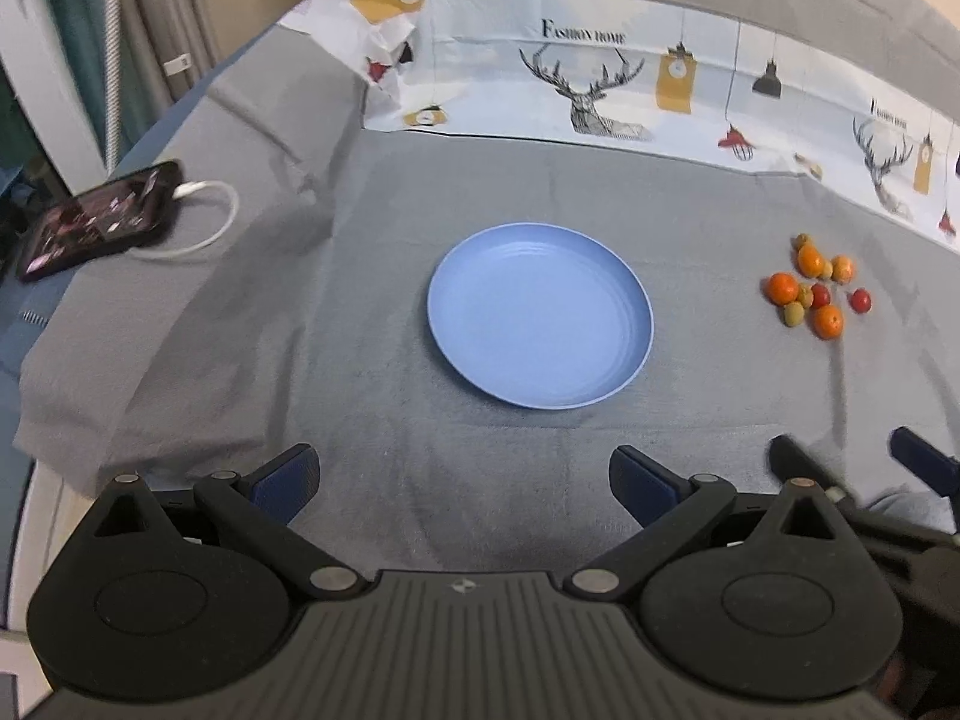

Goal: Organize fruits
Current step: 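Grasp a mandarin with the right tool while the left tool grasps another mandarin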

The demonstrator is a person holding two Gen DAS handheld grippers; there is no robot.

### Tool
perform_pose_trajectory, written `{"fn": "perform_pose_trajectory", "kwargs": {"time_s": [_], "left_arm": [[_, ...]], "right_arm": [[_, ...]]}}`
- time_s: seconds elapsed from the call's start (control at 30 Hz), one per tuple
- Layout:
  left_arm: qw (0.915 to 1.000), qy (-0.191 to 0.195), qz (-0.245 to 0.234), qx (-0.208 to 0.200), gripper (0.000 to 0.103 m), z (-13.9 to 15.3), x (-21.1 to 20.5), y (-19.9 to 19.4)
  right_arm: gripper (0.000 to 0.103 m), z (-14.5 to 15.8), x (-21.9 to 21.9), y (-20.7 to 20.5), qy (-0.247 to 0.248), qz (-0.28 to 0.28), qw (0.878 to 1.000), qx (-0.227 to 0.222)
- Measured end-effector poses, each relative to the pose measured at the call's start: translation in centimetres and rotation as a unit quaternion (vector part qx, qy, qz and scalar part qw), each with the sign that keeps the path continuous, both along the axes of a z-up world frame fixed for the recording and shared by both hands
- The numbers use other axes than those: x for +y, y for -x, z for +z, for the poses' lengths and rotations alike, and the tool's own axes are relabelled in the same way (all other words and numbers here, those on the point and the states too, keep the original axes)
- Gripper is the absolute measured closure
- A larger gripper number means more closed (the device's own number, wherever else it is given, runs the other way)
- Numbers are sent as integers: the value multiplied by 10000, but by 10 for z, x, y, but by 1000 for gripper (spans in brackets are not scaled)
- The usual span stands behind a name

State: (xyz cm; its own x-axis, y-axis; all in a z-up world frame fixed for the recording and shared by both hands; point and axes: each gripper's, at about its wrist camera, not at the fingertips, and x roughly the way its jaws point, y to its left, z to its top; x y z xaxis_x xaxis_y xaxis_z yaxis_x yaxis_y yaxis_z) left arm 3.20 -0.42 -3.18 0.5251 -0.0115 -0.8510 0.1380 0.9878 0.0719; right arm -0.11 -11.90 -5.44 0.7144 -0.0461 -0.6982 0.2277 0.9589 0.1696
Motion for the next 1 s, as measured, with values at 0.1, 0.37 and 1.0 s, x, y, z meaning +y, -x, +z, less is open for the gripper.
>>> {"fn": "perform_pose_trajectory", "kwargs": {"time_s": [0.1, 0.37, 1.0], "left_arm": [[9997, -111, -206, 51, 0, -4, -24, -15], [9944, -214, -1035, 24, 0, -31, -132, -73], [9727, -788, -2068, 698, 0, -132, -313, -199]], "right_arm": [[0, -16, -29, -3, -36, -534, 9986, 28], [0, -88, -142, -37, 549, -2210, 9733, 291], [64, -185, -219, -129, 729, -267, 9958, 493]]}}
